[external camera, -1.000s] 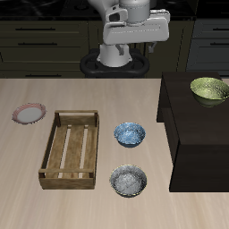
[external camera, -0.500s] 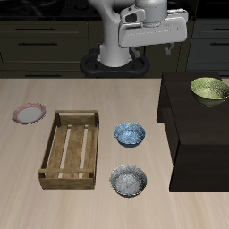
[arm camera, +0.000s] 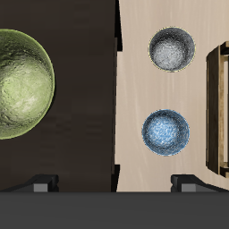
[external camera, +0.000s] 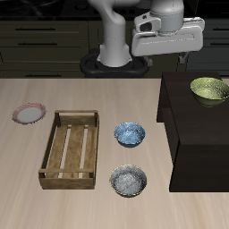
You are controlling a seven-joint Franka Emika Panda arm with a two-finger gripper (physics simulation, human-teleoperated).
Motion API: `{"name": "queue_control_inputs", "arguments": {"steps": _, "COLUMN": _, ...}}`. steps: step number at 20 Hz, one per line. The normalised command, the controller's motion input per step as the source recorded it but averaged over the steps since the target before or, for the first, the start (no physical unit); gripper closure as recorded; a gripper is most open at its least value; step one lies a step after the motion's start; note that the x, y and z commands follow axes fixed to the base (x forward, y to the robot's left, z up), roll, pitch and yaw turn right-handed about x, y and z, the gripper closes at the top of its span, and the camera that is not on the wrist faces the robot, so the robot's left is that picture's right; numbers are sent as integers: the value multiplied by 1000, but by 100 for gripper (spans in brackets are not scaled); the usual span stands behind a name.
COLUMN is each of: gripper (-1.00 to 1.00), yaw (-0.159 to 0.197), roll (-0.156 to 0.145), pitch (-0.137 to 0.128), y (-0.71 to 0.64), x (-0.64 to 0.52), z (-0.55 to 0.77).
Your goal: Place the green bowl in the wooden tray
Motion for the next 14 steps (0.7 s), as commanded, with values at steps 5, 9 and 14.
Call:
{"name": "queue_control_inputs", "arguments": {"steps": 5, "gripper": -100, "yaw": 6, "roll": -14, "pitch": 32, "y": 317, "x": 225, "z": -153}}
{"name": "queue_control_inputs", "arguments": {"steps": 9, "gripper": -100, "yaw": 15, "roll": 16, "pitch": 35, "y": 347, "x": 149, "z": -176}}
{"name": "queue_control_inputs", "arguments": {"steps": 14, "gripper": -100, "yaw": 12, "roll": 24, "pitch": 11, "y": 294, "x": 65, "z": -147}}
